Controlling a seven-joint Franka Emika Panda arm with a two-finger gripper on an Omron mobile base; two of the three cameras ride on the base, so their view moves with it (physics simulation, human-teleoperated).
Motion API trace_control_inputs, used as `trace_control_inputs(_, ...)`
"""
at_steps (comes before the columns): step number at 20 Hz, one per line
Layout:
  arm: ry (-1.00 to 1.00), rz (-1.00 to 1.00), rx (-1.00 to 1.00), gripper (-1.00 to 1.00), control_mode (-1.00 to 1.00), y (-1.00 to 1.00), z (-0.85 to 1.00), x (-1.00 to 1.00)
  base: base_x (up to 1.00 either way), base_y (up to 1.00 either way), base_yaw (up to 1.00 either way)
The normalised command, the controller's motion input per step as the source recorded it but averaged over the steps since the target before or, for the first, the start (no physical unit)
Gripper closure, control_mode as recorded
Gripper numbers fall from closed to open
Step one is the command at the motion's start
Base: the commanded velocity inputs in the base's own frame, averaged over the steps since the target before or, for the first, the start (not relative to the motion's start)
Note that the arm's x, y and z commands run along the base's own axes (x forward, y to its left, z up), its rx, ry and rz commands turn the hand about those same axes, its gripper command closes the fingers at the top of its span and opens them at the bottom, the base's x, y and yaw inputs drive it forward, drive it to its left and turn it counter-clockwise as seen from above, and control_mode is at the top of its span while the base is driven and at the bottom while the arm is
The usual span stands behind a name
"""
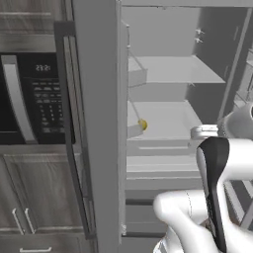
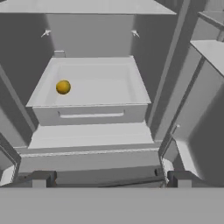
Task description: Take the cheese, steak, and lemon from the fridge and place them on the plate on the dining counter to create an appetizer plate.
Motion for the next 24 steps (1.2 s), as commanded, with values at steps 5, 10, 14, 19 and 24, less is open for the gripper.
trace_control_inputs(5, 0.00, 0.00, 0.00, -1.00, 1.00, 0.00, 0.00, 0.00, 0.43, 0.15, 0.00)
trace_control_inputs(10, 0.09, 0.03, 0.00, -1.00, -1.00, 0.18, -0.47, 0.00, 0.00, 0.00, 0.00)
trace_control_inputs(14, 0.10, 0.11, 0.00, -1.00, -1.00, 0.17, -0.31, 0.03, 0.00, 0.00, 0.00)
trace_control_inputs(19, 0.15, 0.18, 0.00, -1.00, -1.00, 0.21, -0.23, 0.27, 0.00, 0.00, 0.00)
trace_control_inputs(24, 0.03, 0.17, 0.00, -1.00, -1.00, 0.27, -0.08, 0.42, 0.00, 0.00, 0.00)
